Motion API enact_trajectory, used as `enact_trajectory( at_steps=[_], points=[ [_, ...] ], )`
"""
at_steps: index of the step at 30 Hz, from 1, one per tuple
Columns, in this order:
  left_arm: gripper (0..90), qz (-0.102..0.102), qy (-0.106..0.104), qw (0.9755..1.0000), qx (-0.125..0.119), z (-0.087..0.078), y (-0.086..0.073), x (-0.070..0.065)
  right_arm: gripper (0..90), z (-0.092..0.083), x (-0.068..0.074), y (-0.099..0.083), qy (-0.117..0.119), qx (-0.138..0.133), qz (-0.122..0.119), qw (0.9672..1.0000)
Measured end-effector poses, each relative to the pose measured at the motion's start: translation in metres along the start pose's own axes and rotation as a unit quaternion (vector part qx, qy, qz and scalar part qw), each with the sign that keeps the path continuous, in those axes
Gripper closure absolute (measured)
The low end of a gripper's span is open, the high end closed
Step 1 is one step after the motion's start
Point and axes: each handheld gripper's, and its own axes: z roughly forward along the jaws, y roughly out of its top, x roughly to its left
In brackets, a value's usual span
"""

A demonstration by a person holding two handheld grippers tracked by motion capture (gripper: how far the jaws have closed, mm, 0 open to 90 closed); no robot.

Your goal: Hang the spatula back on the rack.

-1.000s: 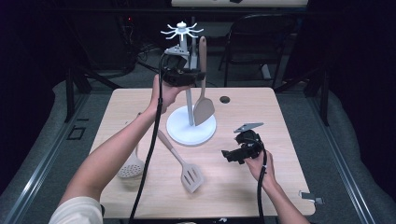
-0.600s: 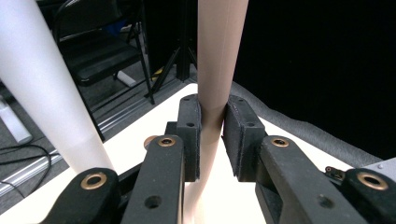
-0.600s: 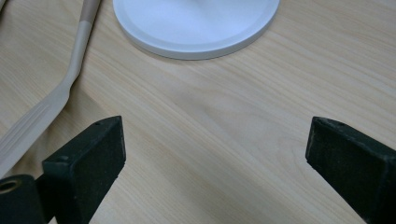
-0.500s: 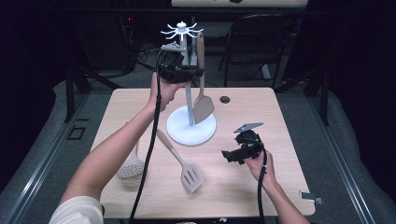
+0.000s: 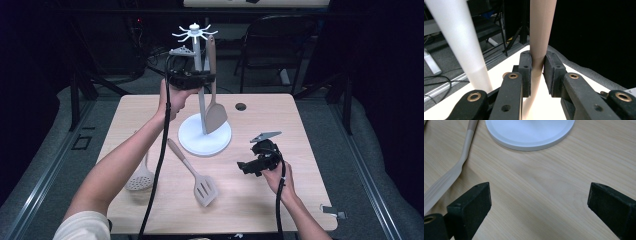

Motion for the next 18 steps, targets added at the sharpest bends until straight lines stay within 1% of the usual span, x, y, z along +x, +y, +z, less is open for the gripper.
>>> enact_trajectory(
  at_steps=[6, 8, 10, 14, 17, 18],
  points=[
    [76.8, -0.009, 0.007, 0.9999, -0.001, 0.0005, -0.0032, 0.0055, 5.0, 0.0005, -0.0002, -0.0001, 0.002, -0.002, 0.001, 1.0000],
    [76.8, -0.008, 0.012, 0.9999, -0.002, 0.0013, -0.0045, 0.0067, 5.0, 0.0006, 0.0000, -0.0001, 0.002, -0.002, 0.002, 1.0000],
    [76.8, -0.002, 0.019, 0.9998, -0.001, 0.0010, -0.0046, 0.0069, 5.0, 0.0003, 0.0000, 0.0000, 0.000, 0.000, 0.000, 1.0000],
    [76.7, 0.024, 0.045, 0.9987, 0.001, 0.0012, -0.0048, 0.0054, 5.0, 0.0003, 0.0002, 0.0000, 0.001, 0.003, -0.003, 1.0000],
    [76.7, 0.037, 0.056, 0.9977, 0.002, 0.0012, -0.0049, 0.0057, 5.0, 0.0005, 0.0004, 0.0002, 0.003, 0.005, -0.004, 1.0000],
    [76.6, 0.038, 0.057, 0.9977, 0.002, 0.0012, -0.0049, 0.0058, 5.1, 0.0009, 0.0007, 0.0000, 0.003, 0.002, -0.002, 1.0000]
  ],
)
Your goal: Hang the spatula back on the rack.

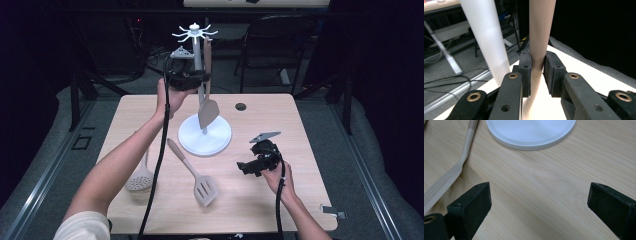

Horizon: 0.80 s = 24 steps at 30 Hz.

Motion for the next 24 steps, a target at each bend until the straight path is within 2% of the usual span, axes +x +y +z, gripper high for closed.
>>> enact_trajectory(
  at_steps=[7, 13, 16, 24],
  points=[
    [75.5, 0.012, 0.005, 0.9999, 0.000, 0.000, 0.000, -0.003, 5.1, 0.000, 0.000, 0.000, 0.002, 0.000, 0.000, 1.0000],
    [67.0, 0.018, -0.011, 0.9998, 0.002, -0.007, 0.000, -0.006, 5.2, 0.000, -0.001, 0.000, -0.001, 0.005, -0.005, 1.0000],
    [62.9, 0.022, -0.015, 0.9996, 0.006, -0.011, -0.002, -0.006, 5.2, 0.000, 0.001, 0.000, 0.000, -0.003, 0.000, 1.0000],
    [61.7, 0.020, -0.024, 0.9994, 0.013, -0.025, -0.010, -0.001, 5.3, 0.000, 0.000, 0.000, -0.001, 0.000, -0.001, 1.0000]
  ],
)
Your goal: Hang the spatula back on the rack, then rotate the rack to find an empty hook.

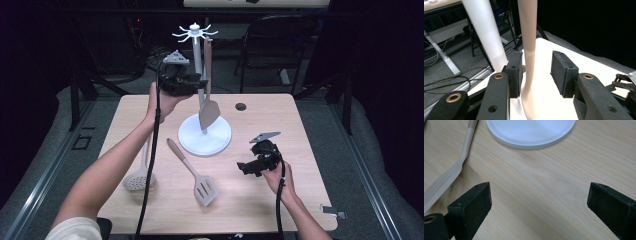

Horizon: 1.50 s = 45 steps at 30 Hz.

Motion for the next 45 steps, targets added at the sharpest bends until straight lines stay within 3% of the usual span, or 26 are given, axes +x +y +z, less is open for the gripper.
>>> enact_trajectory(
  at_steps=[10, 19, 40, 45],
  points=[
    [73.7, 0.000, 0.023, 0.9996, -0.017, -0.020, 0.000, 0.011, 5.6, 0.002, 0.001, 0.000, -0.001, 0.003, 0.000, 1.0000],
    [84.5, 0.007, 0.049, 0.9984, -0.028, -0.034, 0.010, 0.016, 6.4, 0.003, 0.001, 0.000, -0.004, 0.014, -0.006, 0.9999],
    [89.7, 0.007, 0.080, 0.9937, -0.077, -0.060, 0.043, 0.026, 7.0, 0.003, 0.001, 0.000, -0.004, 0.011, -0.001, 0.9999],
    [89.7, 0.010, 0.087, 0.9929, -0.080, -0.062, 0.051, 0.026, 7.1, 0.003, 0.001, 0.000, -0.006, 0.019, -0.011, 0.9997]
  ],
)
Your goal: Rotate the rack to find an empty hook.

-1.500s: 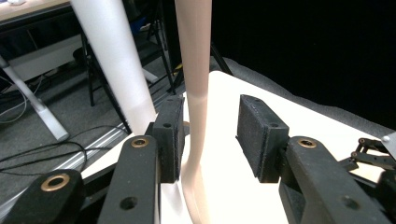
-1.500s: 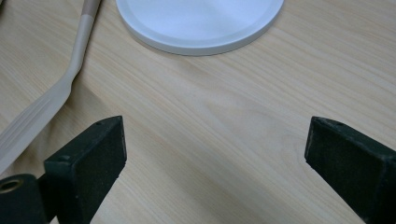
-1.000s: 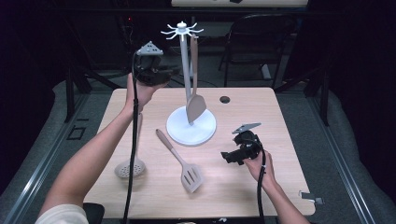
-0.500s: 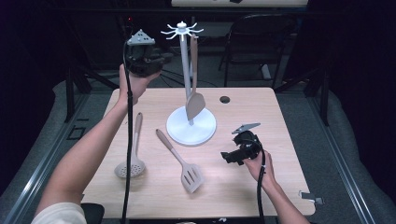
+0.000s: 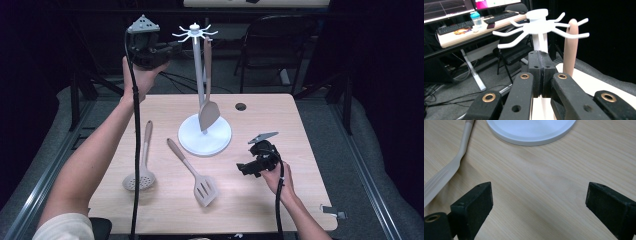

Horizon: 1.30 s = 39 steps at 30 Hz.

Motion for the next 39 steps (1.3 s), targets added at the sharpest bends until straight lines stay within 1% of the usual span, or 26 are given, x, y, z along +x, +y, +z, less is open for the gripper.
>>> enact_trajectory(
  at_steps=[3, 5, 7, 9, 12, 15, 17, 18, 21, 22, 23, 24, 26, 36, 39],
  points=[
    [89.7, 0.003, 0.007, 1.0000, 0.004, 0.003, 0.001, 0.002, 7.2, 0.000, -0.001, 0.000, -0.002, 0.000, 0.001, 1.0000],
    [89.7, -0.003, 0.010, 0.9999, 0.004, 0.004, 0.001, 0.005, 7.2, 0.000, -0.001, 0.000, -0.001, 0.001, 0.001, 1.0000],
    [89.7, -0.007, 0.008, 0.9999, 0.007, 0.005, 0.000, 0.007, 7.3, 0.000, -0.001, 0.000, -0.002, 0.001, 0.000, 1.0000],
    [89.7, -0.009, 0.003, 0.9999, 0.012, 0.006, -0.004, 0.006, 7.3, 0.000, 0.000, 0.000, -0.001, 0.001, 0.000, 1.0000],
    [89.7, -0.003, -0.004, 0.9999, 0.015, 0.005, -0.008, 0.001, 7.4, 0.000, 0.000, 0.000, -0.002, 0.001, 0.000, 1.0000],
    [89.7, 0.003, -0.010, 0.9999, 0.010, 0.003, -0.008, -0.005, 7.4, 0.000, 0.000, 0.000, -0.001, -0.002, 0.003, 1.0000],
    [89.7, 0.005, -0.014, 0.9999, 0.001, 0.002, -0.005, -0.008, 7.5, 0.000, 0.001, 0.000, -0.001, -0.003, 0.002, 1.0000],
    [89.7, 0.006, -0.017, 0.9998, -0.002, 0.001, -0.004, -0.008, 7.5, 0.000, 0.001, 0.000, 0.004, -0.005, 0.004, 1.0000],
    [89.5, 0.013, -0.018, 0.9997, -0.007, -0.001, 0.001, -0.011, 7.5, 0.001, 0.001, 0.000, 0.004, -0.004, 0.005, 1.0000],
    [89.6, 0.012, -0.018, 0.9997, -0.010, -0.001, 0.001, -0.012, 7.5, 0.001, 0.001, 0.000, 0.005, -0.005, 0.006, 1.0000],
    [89.6, 0.012, -0.017, 0.9997, -0.012, -0.001, 0.002, -0.012, 7.6, 0.000, 0.000, 0.000, -0.001, 0.003, -0.001, 1.0000],
    [89.6, 0.013, -0.015, 0.9997, -0.013, -0.001, 0.002, -0.012, 7.6, 0.000, 0.000, 0.000, -0.001, 0.003, -0.002, 1.0000],
    [89.6, 0.012, -0.010, 0.9998, -0.014, -0.001, 0.002, -0.011, 7.6, 0.000, 0.001, 0.000, 0.000, -0.001, 0.002, 1.0000],
    [89.7, 0.009, 0.013, 0.9998, -0.009, 0.001, 0.004, -0.002, 7.8, 0.000, 0.000, 0.000, -0.004, 0.002, -0.002, 1.0000],
    [89.7, 0.008, 0.016, 0.9998, -0.008, 0.003, 0.004, 0.000, 7.8, 0.000, 0.000, 0.000, -0.003, 0.002, -0.002, 1.0000]
  ],
)
